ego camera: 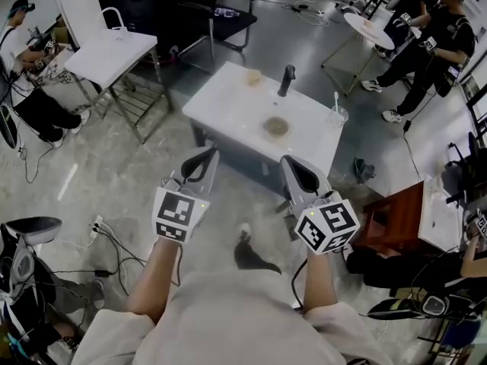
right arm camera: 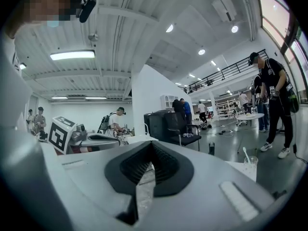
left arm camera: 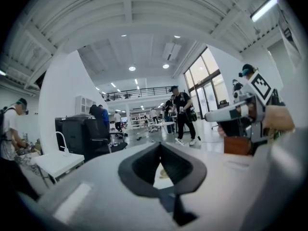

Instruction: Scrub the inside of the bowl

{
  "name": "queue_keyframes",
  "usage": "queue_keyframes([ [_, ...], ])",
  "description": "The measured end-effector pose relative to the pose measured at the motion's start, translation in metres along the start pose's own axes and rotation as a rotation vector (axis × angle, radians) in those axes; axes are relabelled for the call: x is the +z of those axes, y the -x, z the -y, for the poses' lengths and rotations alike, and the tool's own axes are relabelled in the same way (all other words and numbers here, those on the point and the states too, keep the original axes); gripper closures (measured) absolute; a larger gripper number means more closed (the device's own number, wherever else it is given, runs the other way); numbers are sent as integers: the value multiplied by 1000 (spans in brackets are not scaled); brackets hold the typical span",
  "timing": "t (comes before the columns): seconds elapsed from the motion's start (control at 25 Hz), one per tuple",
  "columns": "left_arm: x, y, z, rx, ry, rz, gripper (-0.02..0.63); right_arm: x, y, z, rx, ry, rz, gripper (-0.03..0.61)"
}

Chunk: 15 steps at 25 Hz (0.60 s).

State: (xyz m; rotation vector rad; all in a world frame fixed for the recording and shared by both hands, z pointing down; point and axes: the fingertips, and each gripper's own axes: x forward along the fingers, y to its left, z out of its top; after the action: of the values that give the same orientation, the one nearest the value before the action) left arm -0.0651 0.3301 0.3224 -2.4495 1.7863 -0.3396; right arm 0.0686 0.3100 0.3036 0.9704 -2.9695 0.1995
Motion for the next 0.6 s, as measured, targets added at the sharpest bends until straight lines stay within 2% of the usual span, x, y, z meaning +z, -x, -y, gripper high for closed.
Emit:
queue_keyframes([
  [0.28, 14, -101, -31, 27, 25, -20, 612, 15, -59, 89, 10, 25, -51, 574],
  [0.6, 14, -177, -51, 42, 28, -49, 612, 15, -102, 156, 22, 2, -92, 572],
])
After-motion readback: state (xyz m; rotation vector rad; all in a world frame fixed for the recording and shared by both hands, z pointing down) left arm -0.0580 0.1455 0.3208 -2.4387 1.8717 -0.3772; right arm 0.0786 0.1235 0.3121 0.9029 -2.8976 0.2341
